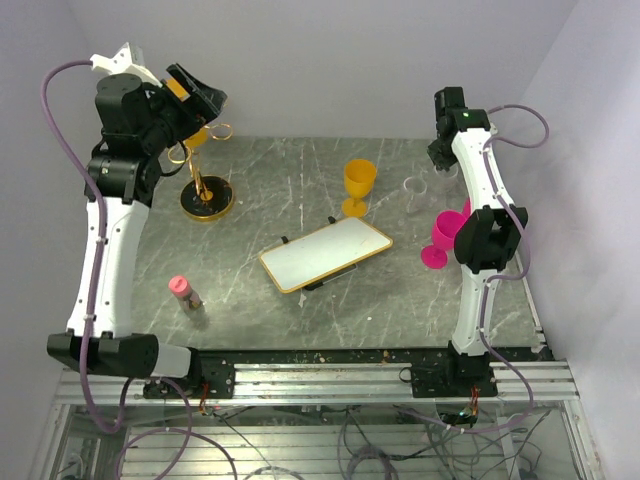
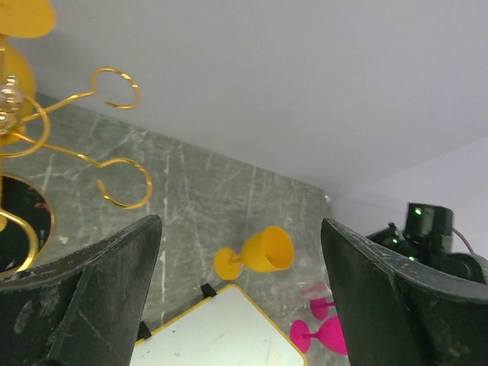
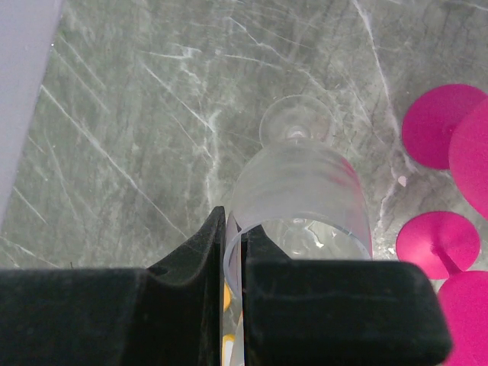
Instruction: Take the wine glass off the wine glass rack
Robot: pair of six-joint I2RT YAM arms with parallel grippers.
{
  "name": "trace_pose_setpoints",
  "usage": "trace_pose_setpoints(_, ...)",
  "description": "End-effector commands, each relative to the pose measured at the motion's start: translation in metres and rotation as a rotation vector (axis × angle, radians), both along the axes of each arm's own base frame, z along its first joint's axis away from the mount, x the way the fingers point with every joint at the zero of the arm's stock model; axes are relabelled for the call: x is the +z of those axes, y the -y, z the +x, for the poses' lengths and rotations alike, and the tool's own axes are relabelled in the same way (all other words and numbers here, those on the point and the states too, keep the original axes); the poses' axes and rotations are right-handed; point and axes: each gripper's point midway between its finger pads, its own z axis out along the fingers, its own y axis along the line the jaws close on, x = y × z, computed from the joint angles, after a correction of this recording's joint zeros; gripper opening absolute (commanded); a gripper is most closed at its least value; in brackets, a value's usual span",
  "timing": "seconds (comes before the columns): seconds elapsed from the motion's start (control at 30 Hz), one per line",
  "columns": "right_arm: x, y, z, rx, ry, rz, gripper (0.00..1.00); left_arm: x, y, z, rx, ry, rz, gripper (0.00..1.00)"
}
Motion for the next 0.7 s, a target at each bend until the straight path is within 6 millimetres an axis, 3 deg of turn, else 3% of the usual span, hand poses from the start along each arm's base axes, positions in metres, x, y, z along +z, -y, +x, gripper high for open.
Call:
trace_pose_setpoints(0.0, 0.005, 0.005, -0.001, -0.022, 0.004, 0.008, 0.00, -0.011, -0.017, 0.015, -0.003, -0.052, 0.008, 0.95)
trace_pose_setpoints(0.07, 0.000, 0.006, -0.001, -0.022, -0.009, 0.009, 0.00, -0.013, -0.028, 0.022, 0.019, -0.061, 0.028, 0.94)
trace_pose_setpoints(0.27, -0.011, 0.007, 0.000, -0.023, -0.032, 0.011, 0.00, -0.018, -0.085, 0.037, 0.142, -0.072, 0.075, 0.95)
trace_pose_setpoints(0.47, -0.022, 0.008, -0.002, -0.022, -0.064, 0.008, 0.00, -0.020, -0.114, 0.052, 0.176, -0.079, 0.130, 0.95)
trace_pose_setpoints(0.57, -0.017, 0.005, -0.001, -0.005, -0.056, 0.018, 0.10, -0.024, -0.133, 0.059, 0.230, -0.092, 0.169, 0.94)
trace_pose_setpoints(0.67, -0.005, 0.004, -0.001, 0.014, -0.031, 0.020, 0.27, -0.027, -0.158, 0.063, 0.291, -0.106, 0.201, 0.95)
